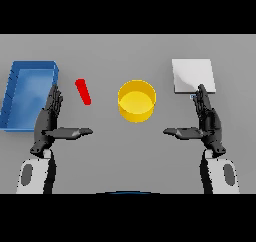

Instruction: Pick up the red beaker and tilt it to pour out 1 green nut into yellow bowl. Pick up the yellow bowl and place it on the metallic measuring scale.

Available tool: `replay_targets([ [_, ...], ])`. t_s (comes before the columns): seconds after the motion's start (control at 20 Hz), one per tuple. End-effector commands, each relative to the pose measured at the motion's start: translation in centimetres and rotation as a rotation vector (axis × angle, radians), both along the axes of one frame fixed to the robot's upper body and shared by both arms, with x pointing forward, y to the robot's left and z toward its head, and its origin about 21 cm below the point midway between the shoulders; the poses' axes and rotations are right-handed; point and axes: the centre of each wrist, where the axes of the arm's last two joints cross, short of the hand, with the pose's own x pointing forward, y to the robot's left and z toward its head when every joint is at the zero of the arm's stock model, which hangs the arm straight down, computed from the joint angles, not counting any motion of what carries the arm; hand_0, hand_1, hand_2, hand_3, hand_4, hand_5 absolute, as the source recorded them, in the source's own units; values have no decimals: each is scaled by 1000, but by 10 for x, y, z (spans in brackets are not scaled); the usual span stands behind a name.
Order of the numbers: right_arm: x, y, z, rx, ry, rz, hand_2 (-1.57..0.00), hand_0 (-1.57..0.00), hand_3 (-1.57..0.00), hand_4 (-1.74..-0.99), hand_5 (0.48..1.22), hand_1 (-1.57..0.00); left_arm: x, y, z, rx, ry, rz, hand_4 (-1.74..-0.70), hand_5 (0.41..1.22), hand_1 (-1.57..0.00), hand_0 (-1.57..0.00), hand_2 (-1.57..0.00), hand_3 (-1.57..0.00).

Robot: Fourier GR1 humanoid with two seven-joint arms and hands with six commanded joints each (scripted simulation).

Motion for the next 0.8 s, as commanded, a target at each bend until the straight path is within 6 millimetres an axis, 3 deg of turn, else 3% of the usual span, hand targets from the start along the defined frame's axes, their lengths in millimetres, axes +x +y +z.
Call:
replay_targets([
  [0.0, 1, 0, 0, 0, 1, -1, 1, 1, 1, -1167, 599, 1, 0, 1, 0, 0, -1, 2, -1151, 599, 1, 1, 1, 1],
  [0.25, 8, 2, 1, -2, 3, -1, 1, 1, 1, -1167, 599, 1, -7, 10, 0, 0, -6, 3, -1151, 599, 1, 1, 1, 1],
  [0.35, -9, 3, 4, -248, -116, 5, 1, 1, 1, -1163, 595, 1, -21, 17, 7, 108, -30, -36, -1156, 599, 1, 1, 1, 1],
  [0.45, -16, 5, 5, -328, -123, 6, 1, 1, 1, -1160, 591, 1, -25, 12, 15, 139, -23, -64, -1161, 599, 1, 1, 1, 1],
  [0.75, -18, 10, 8, -313, -117, 10, 1, 1, 1, -1199, 603, 1, -26, 10, 14, 198, 20, -86, -1159, 602, 1, 1, 1, 1],
])
